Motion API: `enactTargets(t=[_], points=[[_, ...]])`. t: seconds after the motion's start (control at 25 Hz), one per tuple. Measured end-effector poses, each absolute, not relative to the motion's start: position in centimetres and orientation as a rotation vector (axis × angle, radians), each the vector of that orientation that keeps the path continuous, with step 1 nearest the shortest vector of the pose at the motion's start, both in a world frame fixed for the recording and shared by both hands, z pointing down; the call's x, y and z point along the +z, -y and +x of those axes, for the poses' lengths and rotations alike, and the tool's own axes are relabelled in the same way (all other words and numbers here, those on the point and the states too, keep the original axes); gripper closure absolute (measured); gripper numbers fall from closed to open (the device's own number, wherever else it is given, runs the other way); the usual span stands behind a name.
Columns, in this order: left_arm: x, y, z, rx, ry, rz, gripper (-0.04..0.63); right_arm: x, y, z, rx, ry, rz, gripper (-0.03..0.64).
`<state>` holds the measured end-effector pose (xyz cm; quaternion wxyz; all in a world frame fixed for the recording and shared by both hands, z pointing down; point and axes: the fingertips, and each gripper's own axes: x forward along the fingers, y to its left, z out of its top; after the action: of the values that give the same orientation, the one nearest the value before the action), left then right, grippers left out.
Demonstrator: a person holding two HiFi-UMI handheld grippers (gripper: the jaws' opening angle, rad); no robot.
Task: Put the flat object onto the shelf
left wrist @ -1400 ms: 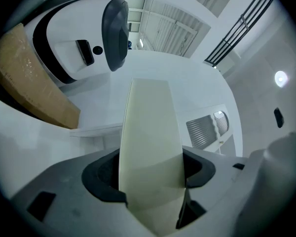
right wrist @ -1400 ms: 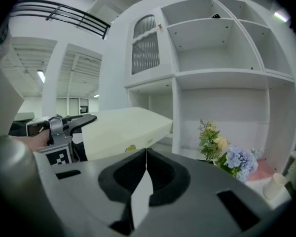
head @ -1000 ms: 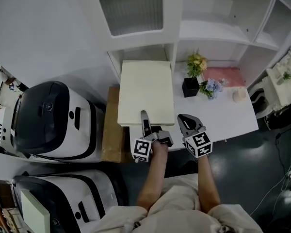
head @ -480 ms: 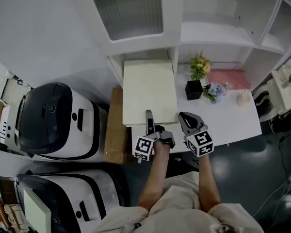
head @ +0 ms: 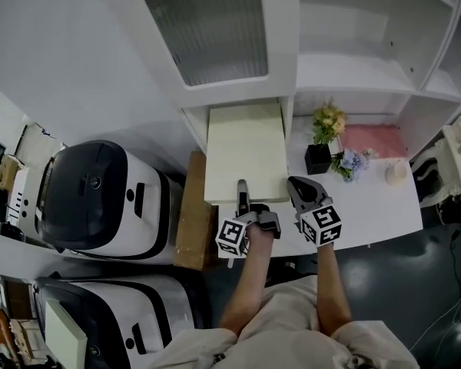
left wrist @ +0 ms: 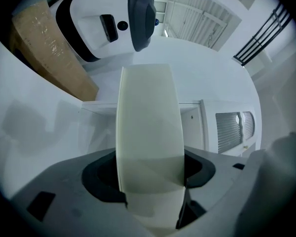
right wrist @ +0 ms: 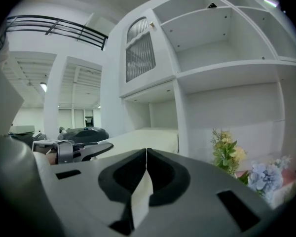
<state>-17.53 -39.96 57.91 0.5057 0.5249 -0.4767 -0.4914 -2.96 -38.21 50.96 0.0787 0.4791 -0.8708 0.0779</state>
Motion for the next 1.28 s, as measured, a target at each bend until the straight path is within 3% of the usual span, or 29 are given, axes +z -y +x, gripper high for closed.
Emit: enactTargets(t=[1.28], points=[[57.4, 49.7, -16.8, -1.187, 1.149, 1.249, 0.311, 48.4, 44.8, -0.4, 0.114, 2.597, 1.435, 0.548]])
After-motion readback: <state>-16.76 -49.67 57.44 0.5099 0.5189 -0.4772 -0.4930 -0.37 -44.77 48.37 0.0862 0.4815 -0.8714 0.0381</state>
